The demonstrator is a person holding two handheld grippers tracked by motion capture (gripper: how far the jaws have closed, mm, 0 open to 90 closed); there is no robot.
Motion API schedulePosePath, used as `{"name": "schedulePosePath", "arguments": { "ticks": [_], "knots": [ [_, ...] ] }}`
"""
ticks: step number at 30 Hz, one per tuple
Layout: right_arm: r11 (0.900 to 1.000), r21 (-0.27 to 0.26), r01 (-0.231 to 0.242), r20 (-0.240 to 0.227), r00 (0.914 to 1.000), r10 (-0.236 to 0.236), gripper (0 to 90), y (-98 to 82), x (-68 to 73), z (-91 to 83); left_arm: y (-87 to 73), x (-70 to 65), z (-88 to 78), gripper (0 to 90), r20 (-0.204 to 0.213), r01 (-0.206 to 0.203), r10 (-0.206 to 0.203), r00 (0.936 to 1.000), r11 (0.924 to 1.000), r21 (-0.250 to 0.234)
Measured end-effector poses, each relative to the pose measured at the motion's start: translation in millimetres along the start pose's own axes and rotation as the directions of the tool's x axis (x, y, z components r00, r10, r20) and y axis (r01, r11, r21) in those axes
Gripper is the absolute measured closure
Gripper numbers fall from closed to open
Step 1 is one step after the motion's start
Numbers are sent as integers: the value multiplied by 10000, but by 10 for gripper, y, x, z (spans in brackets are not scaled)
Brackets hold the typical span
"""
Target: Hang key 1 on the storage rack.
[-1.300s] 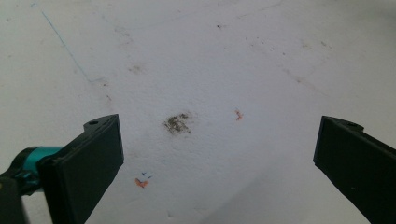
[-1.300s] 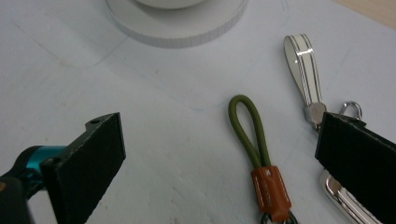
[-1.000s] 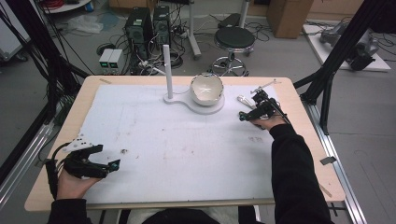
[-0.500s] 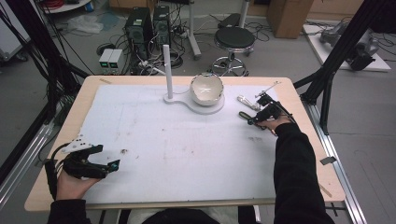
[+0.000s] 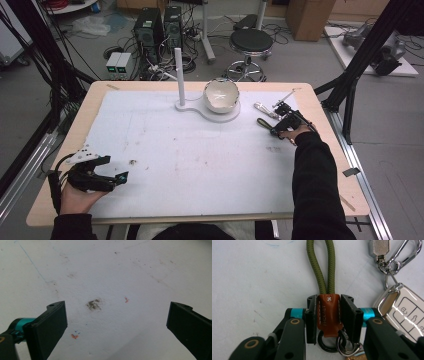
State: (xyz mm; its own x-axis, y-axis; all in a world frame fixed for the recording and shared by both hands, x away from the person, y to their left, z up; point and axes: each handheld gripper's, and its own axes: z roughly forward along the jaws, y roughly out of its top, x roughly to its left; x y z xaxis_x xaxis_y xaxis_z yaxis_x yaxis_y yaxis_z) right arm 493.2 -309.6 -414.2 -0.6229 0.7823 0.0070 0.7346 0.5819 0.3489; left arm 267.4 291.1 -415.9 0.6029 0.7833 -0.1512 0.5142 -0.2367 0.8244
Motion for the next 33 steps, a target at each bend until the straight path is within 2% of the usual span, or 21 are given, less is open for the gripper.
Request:
{"name": "schedulePosePath", "arguments": {
  "ticks": [5,13,17,19,21,25,29,33],
  "knots": [
    [9998,-100,142,69,9999,-141,719,-12,31,-21,-5,7,-3,36,-15,-15,15,10000,10000,-17],
    [9992,-388,-49,132,9999,54,728,-18,61,-81,-12,4,-17,36,-29,20,-20,10000,10000,-75],
    [9970,-768,-17,305,9995,41,727,0,128,-165,-15,8,-25,36,-50,4,-4,10000,10000,-71],
    [9909,-1332,-167,438,9988,227,726,26,206,-254,-13,9,-24,36,-37,-35,35,10000,10000,-74],
    [9892,-1454,-180,524,9983,259,726,34,233,-274,-12,4,-20,37,-45,-13,12,10000,9999,-103],
    [9805,-1962,-67,611,9980,191,725,59,376,-375,-10,-3,-15,36,-6,-18,18,10000,9999,-104],
    [9683,-2495,-129,317,9993,215,725,56,495,-522,-8,-2,-11,36,7,-26,26,10000,10000,-86],
    [9549,-2961,-217,-10,9997,224,725,40,553,-640,-5,-2,-5,36,-4,-50,50,10000,10000,-69]
  ]
}}
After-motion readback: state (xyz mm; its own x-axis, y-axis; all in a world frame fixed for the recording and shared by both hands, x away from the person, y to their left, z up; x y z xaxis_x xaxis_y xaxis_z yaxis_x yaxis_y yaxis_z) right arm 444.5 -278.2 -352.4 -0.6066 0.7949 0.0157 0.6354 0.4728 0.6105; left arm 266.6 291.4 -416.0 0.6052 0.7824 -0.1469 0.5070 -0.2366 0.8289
